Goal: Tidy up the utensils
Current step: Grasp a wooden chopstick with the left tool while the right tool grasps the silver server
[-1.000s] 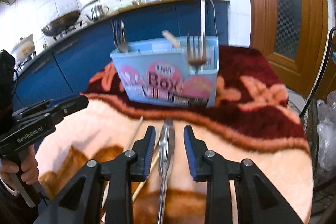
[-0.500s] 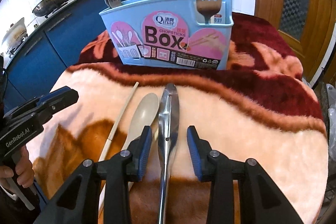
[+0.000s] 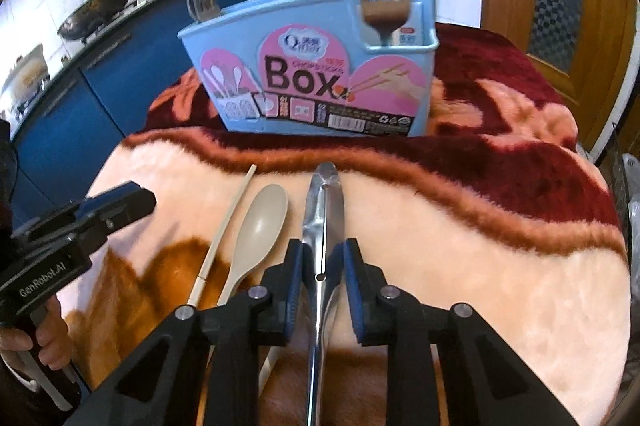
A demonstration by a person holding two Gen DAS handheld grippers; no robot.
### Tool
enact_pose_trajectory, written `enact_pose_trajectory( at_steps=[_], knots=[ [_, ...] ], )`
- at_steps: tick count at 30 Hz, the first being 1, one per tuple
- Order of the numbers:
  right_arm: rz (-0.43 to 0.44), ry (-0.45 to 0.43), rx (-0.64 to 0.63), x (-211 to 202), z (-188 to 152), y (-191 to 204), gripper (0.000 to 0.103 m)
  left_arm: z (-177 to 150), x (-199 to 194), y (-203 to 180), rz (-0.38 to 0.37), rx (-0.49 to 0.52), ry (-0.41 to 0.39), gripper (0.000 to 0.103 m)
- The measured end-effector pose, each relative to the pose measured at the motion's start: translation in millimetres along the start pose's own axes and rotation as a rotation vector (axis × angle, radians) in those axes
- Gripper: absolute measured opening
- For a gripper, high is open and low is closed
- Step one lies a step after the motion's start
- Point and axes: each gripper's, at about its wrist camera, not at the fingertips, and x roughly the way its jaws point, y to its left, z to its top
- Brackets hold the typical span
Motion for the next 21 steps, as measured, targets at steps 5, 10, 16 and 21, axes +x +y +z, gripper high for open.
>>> enact_pose_trajectory(
  at_steps=[5, 10, 16, 21],
  knots=[
    [0.053, -0.086, 0.056, -17, -2, -14, 0.023, 2, 4, -11, -0.019, 0.021, 0.024, 0.03],
    [0.075, -0.158, 0.085, -30, -6, -26, 0.023, 4, 13, -23, -0.049, 0.034, 0.064, 0.03],
    [0.108, -0.212, 0.148, -38, -11, -42, 0.023, 10, 29, -37, -0.073, 0.048, 0.112, 0.03],
    [0.129, -0.243, 0.167, -41, -16, -49, 0.023, 21, 48, -42, -0.092, 0.05, 0.196, 0.028]
  ],
)
